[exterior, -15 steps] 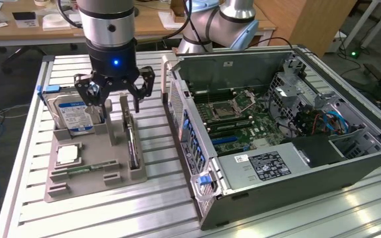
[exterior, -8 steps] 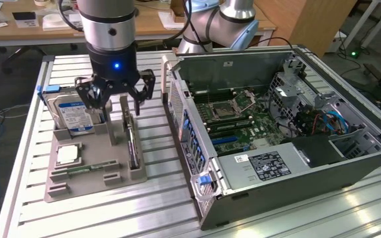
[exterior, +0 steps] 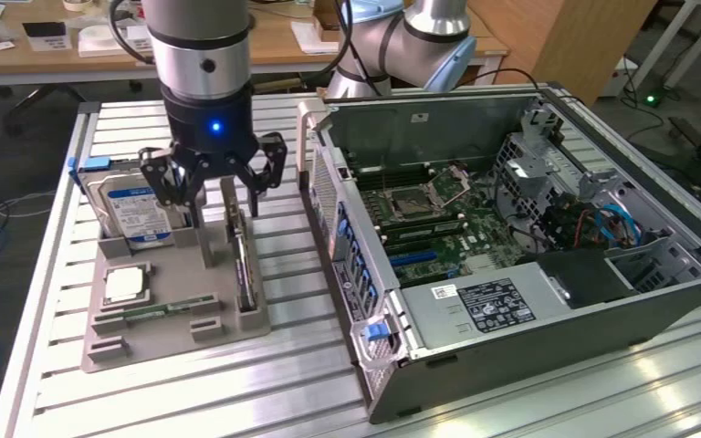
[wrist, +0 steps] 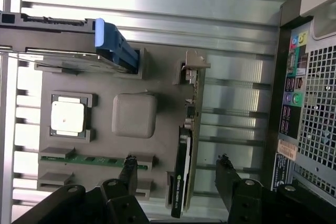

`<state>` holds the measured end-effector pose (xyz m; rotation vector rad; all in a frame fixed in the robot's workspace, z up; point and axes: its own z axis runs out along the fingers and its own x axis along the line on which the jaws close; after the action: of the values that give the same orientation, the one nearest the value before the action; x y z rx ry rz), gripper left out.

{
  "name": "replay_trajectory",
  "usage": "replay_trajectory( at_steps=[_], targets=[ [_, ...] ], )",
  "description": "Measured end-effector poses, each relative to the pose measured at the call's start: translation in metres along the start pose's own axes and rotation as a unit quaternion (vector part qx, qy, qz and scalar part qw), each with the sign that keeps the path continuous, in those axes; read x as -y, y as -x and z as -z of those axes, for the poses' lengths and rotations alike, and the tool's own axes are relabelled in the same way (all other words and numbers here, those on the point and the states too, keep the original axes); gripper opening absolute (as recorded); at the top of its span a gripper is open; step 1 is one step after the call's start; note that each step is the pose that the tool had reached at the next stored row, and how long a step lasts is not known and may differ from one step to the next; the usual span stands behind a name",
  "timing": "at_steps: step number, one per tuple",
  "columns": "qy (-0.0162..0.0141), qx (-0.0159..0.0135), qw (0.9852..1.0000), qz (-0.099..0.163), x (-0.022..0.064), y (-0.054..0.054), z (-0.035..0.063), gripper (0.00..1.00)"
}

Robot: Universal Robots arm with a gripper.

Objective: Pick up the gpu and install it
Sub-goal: 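Pick up the gpu and move the gpu toward the slot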

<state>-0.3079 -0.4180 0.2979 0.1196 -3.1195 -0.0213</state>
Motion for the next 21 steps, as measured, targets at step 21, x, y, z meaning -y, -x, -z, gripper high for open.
replay_trajectory(
  at_steps=[21],
  targets=[
    [0.0000,0.0000,1.0000,0.000,0.0006,0.0069,-0.0048,0.71]
  ],
)
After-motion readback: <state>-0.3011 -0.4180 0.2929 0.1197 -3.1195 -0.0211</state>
